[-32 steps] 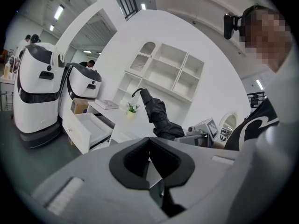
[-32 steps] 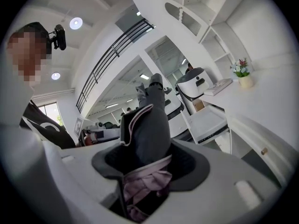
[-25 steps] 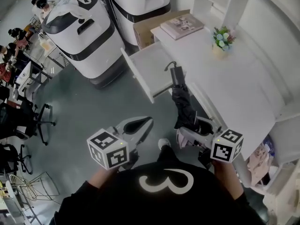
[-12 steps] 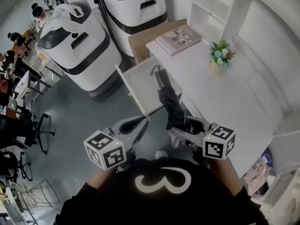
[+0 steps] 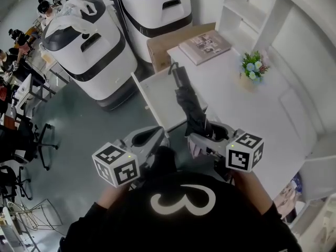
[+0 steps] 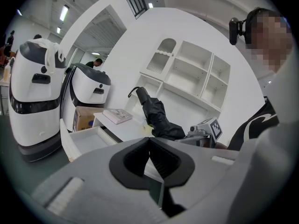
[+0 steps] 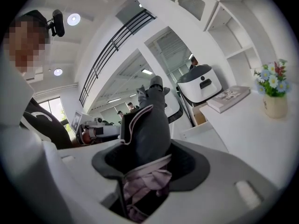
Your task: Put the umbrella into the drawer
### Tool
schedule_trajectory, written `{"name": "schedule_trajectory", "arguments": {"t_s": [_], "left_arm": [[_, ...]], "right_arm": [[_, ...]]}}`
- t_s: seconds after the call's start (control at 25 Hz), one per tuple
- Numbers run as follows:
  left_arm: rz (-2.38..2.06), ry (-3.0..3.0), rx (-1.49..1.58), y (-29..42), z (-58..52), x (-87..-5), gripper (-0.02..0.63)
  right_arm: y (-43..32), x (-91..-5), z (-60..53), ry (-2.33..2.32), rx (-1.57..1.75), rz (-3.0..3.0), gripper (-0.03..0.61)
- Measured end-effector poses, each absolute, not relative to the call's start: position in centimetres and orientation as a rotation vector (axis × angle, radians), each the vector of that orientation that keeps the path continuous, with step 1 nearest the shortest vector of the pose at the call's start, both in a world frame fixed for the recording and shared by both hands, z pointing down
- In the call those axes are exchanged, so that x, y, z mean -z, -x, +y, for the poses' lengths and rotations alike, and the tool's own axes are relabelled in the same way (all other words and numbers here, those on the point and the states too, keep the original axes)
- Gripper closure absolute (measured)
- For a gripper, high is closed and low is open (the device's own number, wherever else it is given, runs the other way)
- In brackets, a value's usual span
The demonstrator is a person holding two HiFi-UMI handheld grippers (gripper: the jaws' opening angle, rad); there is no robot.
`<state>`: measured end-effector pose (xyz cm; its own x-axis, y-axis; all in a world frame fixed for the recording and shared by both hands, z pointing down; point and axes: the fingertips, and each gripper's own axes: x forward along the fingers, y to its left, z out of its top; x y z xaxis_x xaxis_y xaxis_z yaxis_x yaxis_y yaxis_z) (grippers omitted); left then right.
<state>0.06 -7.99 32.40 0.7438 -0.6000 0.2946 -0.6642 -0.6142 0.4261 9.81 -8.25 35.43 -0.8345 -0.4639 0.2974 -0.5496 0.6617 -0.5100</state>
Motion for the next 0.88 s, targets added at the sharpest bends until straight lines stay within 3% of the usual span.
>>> {"name": "schedule_trajectory", "arguments": {"t_s": [0.88], "left_arm": [[-0.884,-2.324,-0.210,6.4,-23.9,-36.7,0.606]], "right_arm": [[-2.9,-42.3,-23.9,-0.872,-1.053,-2.540,0.337]]}}
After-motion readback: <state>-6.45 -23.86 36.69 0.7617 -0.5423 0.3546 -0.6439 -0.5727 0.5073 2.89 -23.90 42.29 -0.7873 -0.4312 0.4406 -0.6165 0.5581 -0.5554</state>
